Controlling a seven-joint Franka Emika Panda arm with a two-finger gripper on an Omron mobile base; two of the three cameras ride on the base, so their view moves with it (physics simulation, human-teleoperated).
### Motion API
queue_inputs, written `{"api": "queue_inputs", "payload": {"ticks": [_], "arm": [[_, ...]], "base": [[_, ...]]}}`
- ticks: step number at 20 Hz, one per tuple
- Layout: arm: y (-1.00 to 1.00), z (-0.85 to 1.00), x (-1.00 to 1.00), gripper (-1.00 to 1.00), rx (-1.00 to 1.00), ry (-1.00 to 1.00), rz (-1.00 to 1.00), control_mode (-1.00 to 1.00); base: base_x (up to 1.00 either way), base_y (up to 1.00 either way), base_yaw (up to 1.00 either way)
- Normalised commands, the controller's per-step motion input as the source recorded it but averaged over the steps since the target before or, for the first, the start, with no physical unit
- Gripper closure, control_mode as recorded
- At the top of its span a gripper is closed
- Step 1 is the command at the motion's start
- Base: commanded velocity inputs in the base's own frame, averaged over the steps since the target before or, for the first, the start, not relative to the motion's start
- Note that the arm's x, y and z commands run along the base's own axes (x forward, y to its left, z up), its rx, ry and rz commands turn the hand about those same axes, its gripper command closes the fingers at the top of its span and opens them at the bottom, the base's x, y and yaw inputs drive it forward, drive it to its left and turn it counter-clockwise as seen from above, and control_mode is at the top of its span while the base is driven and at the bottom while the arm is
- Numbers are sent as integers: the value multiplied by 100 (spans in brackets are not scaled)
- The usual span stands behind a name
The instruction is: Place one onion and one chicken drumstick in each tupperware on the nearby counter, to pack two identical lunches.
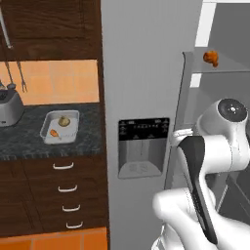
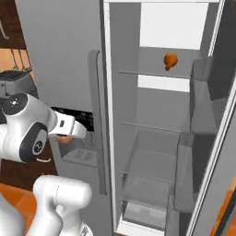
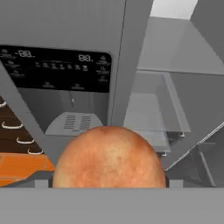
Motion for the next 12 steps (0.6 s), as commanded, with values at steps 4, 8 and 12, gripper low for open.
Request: {"api": "queue_inputs", "payload": {"ticks": [4, 8, 12], "arm": [[0, 0, 0, 100, 0, 0, 0, 100], [0, 0, 0, 100, 0, 0, 0, 100], [0, 0, 0, 100, 0, 0, 0, 100]], "base": [[42, 100, 22], [49, 100, 21], [60, 100, 16]]}}
